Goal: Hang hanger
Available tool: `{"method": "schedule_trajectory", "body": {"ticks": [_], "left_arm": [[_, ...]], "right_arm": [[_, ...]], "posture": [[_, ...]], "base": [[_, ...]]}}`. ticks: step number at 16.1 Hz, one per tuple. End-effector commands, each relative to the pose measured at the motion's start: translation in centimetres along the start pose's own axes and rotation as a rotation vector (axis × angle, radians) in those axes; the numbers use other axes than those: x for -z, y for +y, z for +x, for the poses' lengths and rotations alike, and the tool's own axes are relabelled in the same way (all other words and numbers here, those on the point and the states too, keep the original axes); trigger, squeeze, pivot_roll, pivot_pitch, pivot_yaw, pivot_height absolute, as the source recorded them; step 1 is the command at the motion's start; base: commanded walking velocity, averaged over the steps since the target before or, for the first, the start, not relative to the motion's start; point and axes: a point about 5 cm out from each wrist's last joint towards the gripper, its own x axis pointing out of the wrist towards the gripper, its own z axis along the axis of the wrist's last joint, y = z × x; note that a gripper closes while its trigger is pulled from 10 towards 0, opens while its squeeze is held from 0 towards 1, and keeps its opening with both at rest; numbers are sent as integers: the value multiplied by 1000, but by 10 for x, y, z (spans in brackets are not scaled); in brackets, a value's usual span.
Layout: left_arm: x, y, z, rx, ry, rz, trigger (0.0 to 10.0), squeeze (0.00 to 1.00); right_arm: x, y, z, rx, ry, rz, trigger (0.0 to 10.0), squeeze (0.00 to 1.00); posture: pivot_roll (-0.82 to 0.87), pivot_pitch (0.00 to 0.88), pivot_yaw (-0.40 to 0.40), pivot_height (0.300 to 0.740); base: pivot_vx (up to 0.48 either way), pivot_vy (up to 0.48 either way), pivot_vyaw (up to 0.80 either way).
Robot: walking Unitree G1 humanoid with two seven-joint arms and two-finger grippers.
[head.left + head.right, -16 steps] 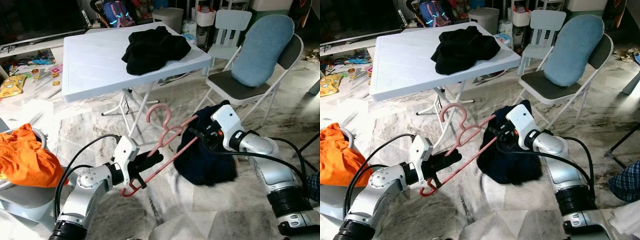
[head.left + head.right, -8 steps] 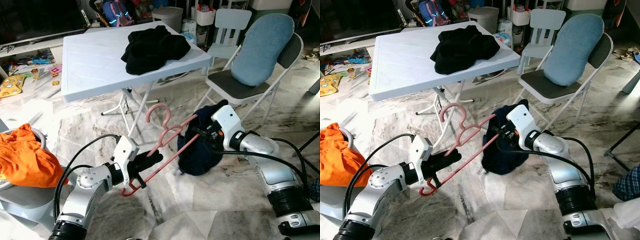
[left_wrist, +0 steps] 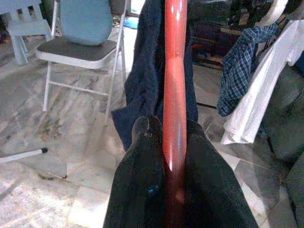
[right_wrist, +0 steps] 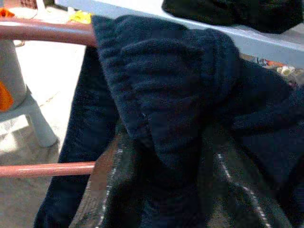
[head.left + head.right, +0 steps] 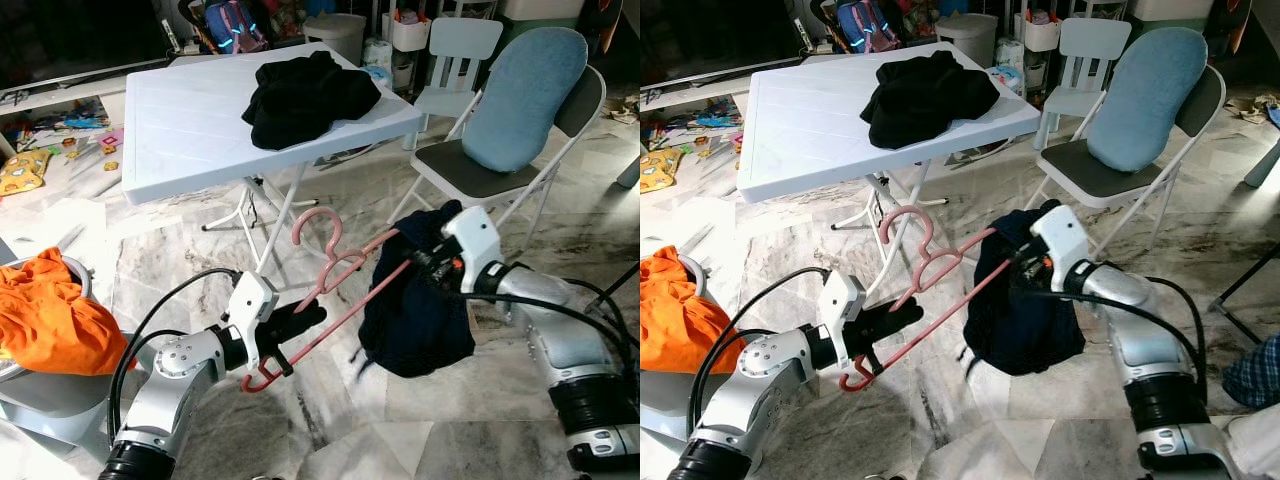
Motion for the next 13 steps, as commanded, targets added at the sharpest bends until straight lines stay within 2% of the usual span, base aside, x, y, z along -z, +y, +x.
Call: {"method": "schedule_trajectory", "body": {"ticks": [1,6,9,11,13], "left_arm": [[-12,8,-1,-32,-43,46,0,0],[-9,8,-3,-50,-31,56,0,0],[-8,9,-4,-52,-9,92,0,0],[-8,9,-5,-57,7,127,0,0],[-2,0,-13,5,49,128,0,0]], "right_arm": [[-14,-8,-2,12,-51,34,0,0],[-36,-24,-2,83,-159,148,0,0],[-47,-29,1,130,-209,175,0,0],[-55,-37,4,209,-237,172,0,0],[-67,-49,17,355,-240,169,0,0]], "posture": [[-141,0,55,740],[-137,0,54,740],[-136,0,56,740],[-133,0,57,740],[-128,0,59,740]], "base": [[0,0,0],[0,0,0],[0,0,0],[0,0,0],[0,0,0]]}}
